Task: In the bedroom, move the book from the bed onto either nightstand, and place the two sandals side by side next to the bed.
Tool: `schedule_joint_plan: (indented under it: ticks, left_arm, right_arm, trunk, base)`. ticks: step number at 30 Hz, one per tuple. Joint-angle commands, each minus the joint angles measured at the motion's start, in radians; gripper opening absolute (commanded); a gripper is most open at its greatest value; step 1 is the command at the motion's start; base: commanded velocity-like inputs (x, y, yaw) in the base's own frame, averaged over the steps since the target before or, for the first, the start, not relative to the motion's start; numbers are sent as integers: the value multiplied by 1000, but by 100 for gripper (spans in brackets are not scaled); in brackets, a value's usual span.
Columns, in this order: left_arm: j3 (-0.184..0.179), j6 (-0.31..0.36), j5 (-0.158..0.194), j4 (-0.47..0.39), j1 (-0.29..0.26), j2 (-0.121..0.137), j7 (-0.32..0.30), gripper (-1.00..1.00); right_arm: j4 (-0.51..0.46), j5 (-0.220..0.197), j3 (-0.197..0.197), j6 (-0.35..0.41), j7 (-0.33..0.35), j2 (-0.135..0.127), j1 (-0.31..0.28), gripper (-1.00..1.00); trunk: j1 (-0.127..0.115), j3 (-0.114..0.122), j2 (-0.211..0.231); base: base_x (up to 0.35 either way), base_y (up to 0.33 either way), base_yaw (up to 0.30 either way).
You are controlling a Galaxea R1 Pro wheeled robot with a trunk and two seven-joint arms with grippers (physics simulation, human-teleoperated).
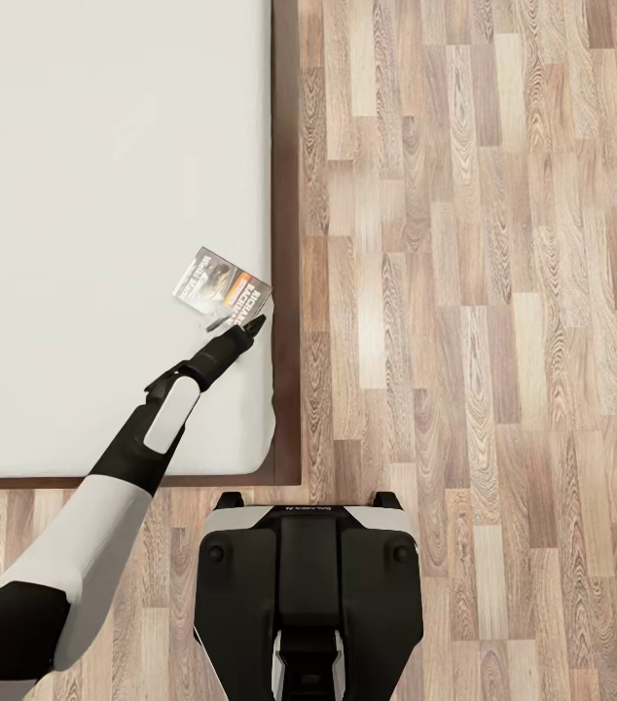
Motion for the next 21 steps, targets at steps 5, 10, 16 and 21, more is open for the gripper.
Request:
schedule_joint_plan:
  ticks: [5,10,16,21]
  left_arm:
    - [0,5,7,0,-1,-1,1,100]
    - [0,5,6,1,-1,-2,1,100]
    - [0,4,5,3,-1,-2,1,100]
    - [3,3,-43,3,-1,-5,1,100]
  right_arm:
    - [2,-11,8,-4,4,0,0,100]
    - [2,-10,8,-5,4,0,0,100]
    - [2,-10,8,-4,4,0,0,100]
    - [2,-10,8,-4,4,0,0,100]
  trunk:
    - [1,-1,-2]
    - [1,-1,-2]
    - [1,-1,-2]
    - [1,-1,-2]
  base:
    - [0,0,0]
    - [0,0,0]
    - [0,0,0]
    - [0,0,0]
